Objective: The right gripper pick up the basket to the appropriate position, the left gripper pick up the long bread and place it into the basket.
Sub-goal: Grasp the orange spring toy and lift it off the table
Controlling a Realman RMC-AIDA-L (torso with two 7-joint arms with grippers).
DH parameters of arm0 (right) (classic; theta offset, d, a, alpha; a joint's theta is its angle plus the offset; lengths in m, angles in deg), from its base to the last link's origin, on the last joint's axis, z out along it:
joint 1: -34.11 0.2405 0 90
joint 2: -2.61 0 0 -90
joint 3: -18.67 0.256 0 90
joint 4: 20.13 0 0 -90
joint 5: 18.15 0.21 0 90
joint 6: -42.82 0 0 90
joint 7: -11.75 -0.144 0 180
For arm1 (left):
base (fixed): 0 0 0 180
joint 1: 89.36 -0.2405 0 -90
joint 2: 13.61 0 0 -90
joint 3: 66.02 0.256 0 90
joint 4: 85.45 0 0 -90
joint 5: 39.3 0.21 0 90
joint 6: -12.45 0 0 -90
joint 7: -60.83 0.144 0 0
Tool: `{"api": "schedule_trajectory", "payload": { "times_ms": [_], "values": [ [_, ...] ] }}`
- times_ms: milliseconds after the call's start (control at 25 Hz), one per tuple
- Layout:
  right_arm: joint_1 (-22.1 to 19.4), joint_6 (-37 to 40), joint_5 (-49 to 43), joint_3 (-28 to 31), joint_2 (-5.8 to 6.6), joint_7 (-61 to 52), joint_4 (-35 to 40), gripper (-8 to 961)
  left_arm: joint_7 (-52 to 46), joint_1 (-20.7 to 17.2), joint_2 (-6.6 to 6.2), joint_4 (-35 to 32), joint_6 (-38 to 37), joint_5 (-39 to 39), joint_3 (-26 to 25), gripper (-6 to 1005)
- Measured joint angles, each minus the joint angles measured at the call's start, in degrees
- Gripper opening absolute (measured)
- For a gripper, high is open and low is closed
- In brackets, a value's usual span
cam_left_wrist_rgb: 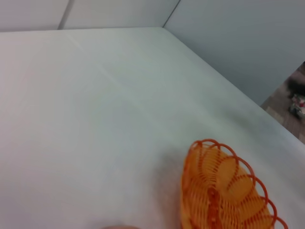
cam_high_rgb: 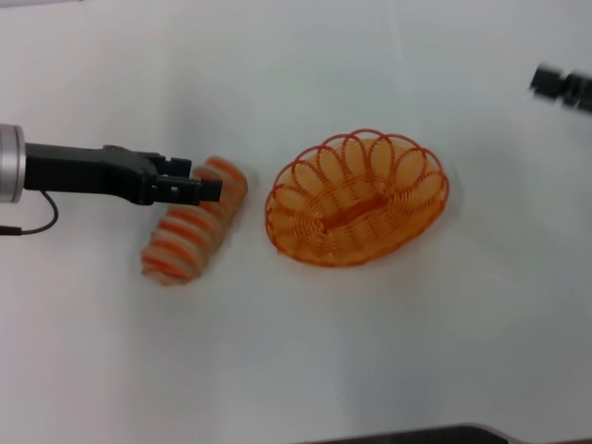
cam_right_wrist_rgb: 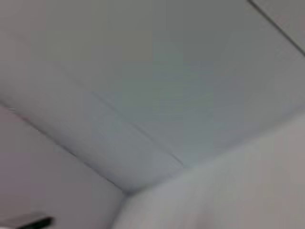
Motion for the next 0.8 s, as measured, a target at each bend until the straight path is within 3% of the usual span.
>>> {"api": "schedule_trajectory", "payload": {
  "times_ms": [160, 320, 560, 800],
  "values": [
    [0.0, 7.6, 6.2, 0.3, -0.24, 8.8, 1.1, 637, -0.6, -0.2, 0.02, 0.0, -0.4, 0.0, -0.2, 807],
    [0.5, 10.6, 8.2, -0.5, -2.61, 22.6, 3.4, 637, -3.9, -0.2, -0.07, -1.6, -0.7, 0.2, 0.3, 806],
    [1.3, 0.6, 3.8, -2.2, -5.79, 32.7, 5.0, 638, -21.5, -0.3, 0.03, -14.9, -2.4, 4.6, 7.9, 806],
    [1.3, -4.5, 3.7, -2.1, -7.04, 35.3, 4.4, 638, -38.6, 0.3, 2.12, -25.5, -3.2, 14.5, 18.3, 804]
  ]
}}
